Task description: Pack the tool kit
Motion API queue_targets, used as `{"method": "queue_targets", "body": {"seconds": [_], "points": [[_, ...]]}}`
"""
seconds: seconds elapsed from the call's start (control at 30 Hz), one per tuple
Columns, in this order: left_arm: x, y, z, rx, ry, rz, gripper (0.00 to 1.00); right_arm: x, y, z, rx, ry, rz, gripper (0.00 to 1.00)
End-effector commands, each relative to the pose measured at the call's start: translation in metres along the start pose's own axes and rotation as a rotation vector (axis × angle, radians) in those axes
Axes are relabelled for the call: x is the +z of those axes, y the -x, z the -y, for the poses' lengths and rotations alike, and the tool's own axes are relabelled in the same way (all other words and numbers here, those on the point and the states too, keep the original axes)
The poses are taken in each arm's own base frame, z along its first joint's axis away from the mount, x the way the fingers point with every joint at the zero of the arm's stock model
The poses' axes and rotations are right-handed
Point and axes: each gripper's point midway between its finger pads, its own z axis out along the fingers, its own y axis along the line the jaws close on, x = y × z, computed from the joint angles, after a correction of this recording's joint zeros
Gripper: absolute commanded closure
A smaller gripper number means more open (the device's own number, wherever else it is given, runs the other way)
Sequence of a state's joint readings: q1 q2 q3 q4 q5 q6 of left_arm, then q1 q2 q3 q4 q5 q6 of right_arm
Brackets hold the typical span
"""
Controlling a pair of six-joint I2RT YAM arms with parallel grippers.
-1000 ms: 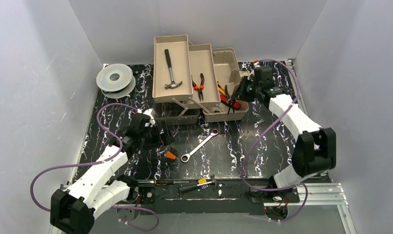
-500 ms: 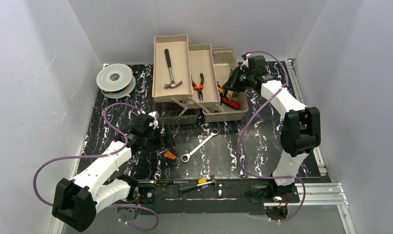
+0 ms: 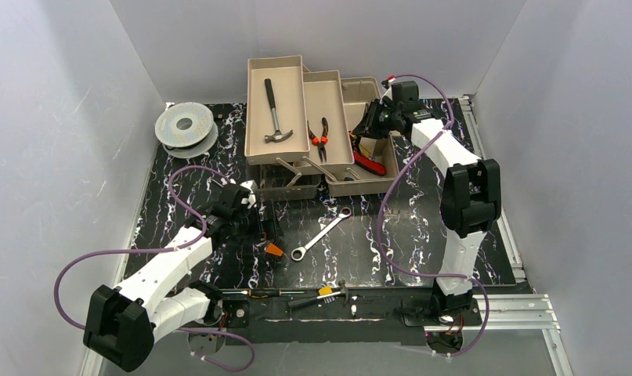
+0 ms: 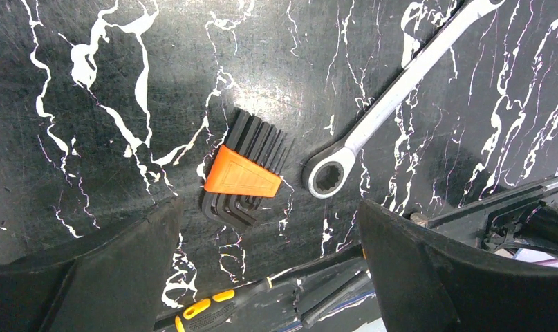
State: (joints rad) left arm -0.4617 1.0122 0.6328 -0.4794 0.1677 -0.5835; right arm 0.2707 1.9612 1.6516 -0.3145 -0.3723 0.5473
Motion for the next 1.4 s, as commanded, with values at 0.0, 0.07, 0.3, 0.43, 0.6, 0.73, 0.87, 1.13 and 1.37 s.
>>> {"method": "queue_targets", "body": {"seconds": [0.0, 0.07, 0.3, 0.43, 0.6, 0.73, 0.87, 1.13, 1.37], "points": [[0.000, -0.006, -0.003, 0.007, 0.013, -0.019, 0.02, -0.006, 0.014, -0.026, -0.028, 0.092, 0.034, 0.58], [0.000, -0.006, -0.002, 0.011, 0.009, -0.016, 0.02, -0.012, 0.017, -0.024, -0.032, 0.062, 0.063, 0.53], [0.006, -0.009, -0.003, 0.018, 0.015, -0.033, 0.02, -0.050, 0.029, -0.025, -0.062, -0.029, 0.146, 0.39], [0.007, -0.009, -0.003, 0.035, 0.016, -0.020, 0.02, -0.075, 0.027, -0.027, -0.080, -0.060, 0.192, 0.38], [0.000, -0.004, -0.013, 0.044, 0.075, 0.043, 0.02, -0.107, 0.009, -0.025, -0.118, -0.111, 0.251, 0.40], [-0.005, 0.002, -0.012, 0.061, 0.071, 0.095, 0.03, -0.129, -0.020, -0.028, -0.152, -0.128, 0.274, 0.40], [-0.006, 0.002, -0.010, 0.088, 0.068, 0.097, 0.05, -0.141, -0.057, -0.036, -0.219, -0.113, 0.262, 0.41], [-0.007, 0.003, -0.016, 0.120, 0.121, 0.125, 0.08, -0.144, -0.133, -0.054, -0.360, -0.030, 0.170, 0.42], [0.005, -0.008, -0.003, 0.171, 0.086, 0.040, 0.37, -0.130, -0.165, -0.033, -0.369, -0.070, 0.112, 0.43]]}}
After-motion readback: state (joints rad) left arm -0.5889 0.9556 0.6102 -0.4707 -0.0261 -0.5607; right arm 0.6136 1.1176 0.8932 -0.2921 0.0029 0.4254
